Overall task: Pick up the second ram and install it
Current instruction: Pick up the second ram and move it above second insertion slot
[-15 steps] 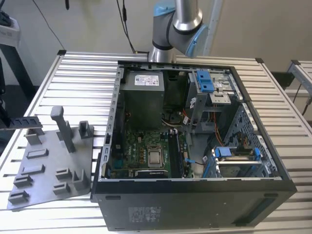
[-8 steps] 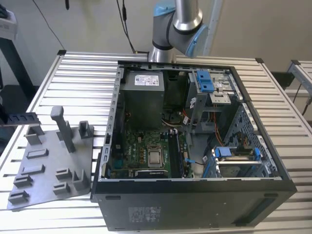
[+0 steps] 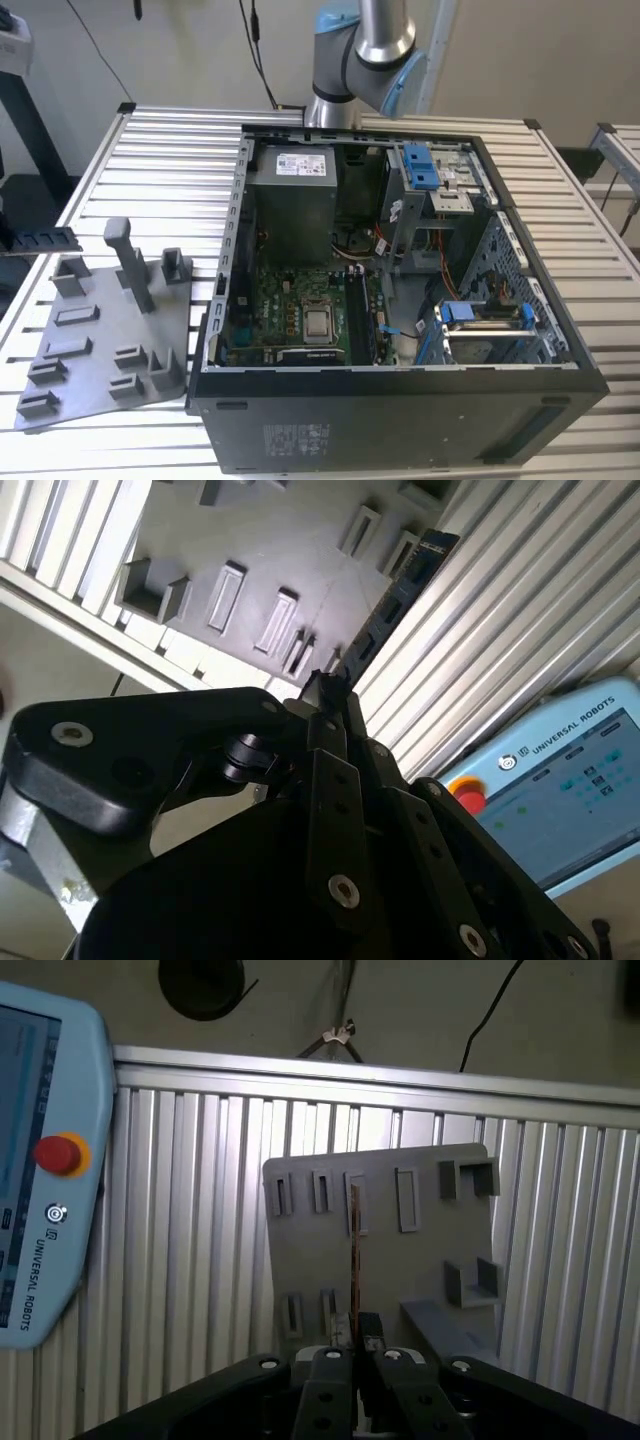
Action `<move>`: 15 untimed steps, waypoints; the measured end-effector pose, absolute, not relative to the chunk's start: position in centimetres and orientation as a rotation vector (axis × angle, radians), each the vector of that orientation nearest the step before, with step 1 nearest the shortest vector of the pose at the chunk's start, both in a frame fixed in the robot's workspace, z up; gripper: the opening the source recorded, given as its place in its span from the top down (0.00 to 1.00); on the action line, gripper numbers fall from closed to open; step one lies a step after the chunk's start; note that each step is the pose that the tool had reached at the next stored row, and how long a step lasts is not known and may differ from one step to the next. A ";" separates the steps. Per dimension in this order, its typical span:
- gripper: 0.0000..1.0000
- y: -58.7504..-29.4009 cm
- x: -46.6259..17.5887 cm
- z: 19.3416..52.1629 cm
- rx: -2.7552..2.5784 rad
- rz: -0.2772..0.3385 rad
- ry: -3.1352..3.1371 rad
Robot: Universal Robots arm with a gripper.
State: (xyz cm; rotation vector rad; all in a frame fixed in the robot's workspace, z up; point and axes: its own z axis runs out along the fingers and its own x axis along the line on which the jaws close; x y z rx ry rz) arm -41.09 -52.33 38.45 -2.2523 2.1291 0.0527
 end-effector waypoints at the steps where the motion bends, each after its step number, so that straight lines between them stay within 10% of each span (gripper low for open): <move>1: 0.85 -52.3 -41.1 38.5 -2.252 0.053 2.129; 15: 0.85 -52.3 -37.7 38.5 -2.263 0.078 2.140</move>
